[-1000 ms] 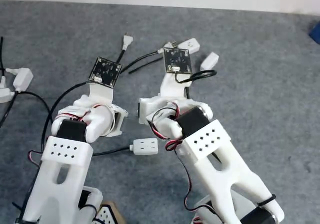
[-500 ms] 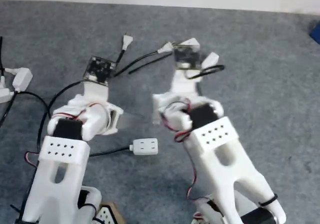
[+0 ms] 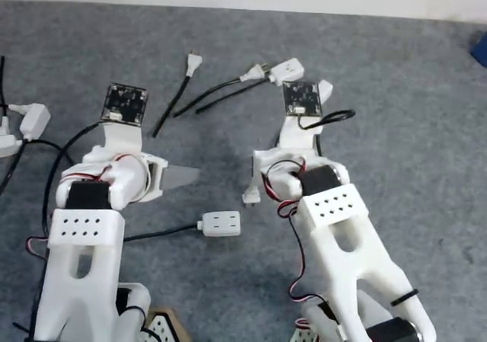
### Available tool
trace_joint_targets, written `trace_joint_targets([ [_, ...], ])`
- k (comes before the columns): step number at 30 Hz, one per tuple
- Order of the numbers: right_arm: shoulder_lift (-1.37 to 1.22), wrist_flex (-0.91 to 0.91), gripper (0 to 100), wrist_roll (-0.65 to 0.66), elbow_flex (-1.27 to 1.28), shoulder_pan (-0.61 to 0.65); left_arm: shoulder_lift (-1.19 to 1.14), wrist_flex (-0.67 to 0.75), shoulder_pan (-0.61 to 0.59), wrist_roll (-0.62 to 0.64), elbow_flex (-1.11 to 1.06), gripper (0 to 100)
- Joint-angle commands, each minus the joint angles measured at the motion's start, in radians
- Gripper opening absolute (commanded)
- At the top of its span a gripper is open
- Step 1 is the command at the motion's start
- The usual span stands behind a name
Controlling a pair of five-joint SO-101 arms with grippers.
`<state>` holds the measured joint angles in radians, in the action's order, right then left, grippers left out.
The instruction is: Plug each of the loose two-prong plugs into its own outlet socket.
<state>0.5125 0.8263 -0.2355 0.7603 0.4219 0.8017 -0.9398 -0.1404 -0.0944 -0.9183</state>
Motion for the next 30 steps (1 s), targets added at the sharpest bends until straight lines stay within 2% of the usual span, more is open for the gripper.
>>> trace_joint_targets([
  [1, 0.01, 0.105, 6.3, 0.074, -0.002, -0.064, 0.001, 0.025, -0.027, 0.002, 0.035, 49],
  [4, 0.021, 0.24, 11.3, 0.132, -0.005, -0.143, 0.004, 0.049, -0.03, 0.002, -0.002, 49],
  [9, 0.021, 0.266, 18.7, 0.163, -0.064, -0.285, 0.004, 0.107, -0.028, 0.003, -0.041, 49],
  [12, 0.021, 0.392, 22.1, 0.224, -0.137, -0.297, 0.002, 0.107, -0.028, 0.003, -0.044, 49],
  [16, 0.016, 0.576, 22.8, 0.405, -0.206, -0.246, -0.002, 0.107, -0.028, 0.005, -0.044, 49],
  [18, 0.012, 0.638, 22.8, 0.526, -0.228, -0.203, -0.002, 0.107, -0.028, 0.006, -0.044, 49],
  [22, 0.01, 0.68, 22.8, 0.855, -0.177, -0.067, -0.004, 0.112, -0.028, 0.006, -0.061, 49],
  [25, 0.021, 0.684, 22.8, 1.215, -0.074, 0.013, -0.004, 0.112, -0.016, 0.005, -0.071, 49],
  [27, 0.019, 0.677, 22.8, 1.413, -0.044, 0.018, -0.004, 0.112, -0.013, 0.005, -0.071, 49],
  [30, 0.008, 0.659, 22.8, 1.513, -0.07, 0.015, -0.004, 0.112, -0.012, 0.003, -0.071, 49],
])
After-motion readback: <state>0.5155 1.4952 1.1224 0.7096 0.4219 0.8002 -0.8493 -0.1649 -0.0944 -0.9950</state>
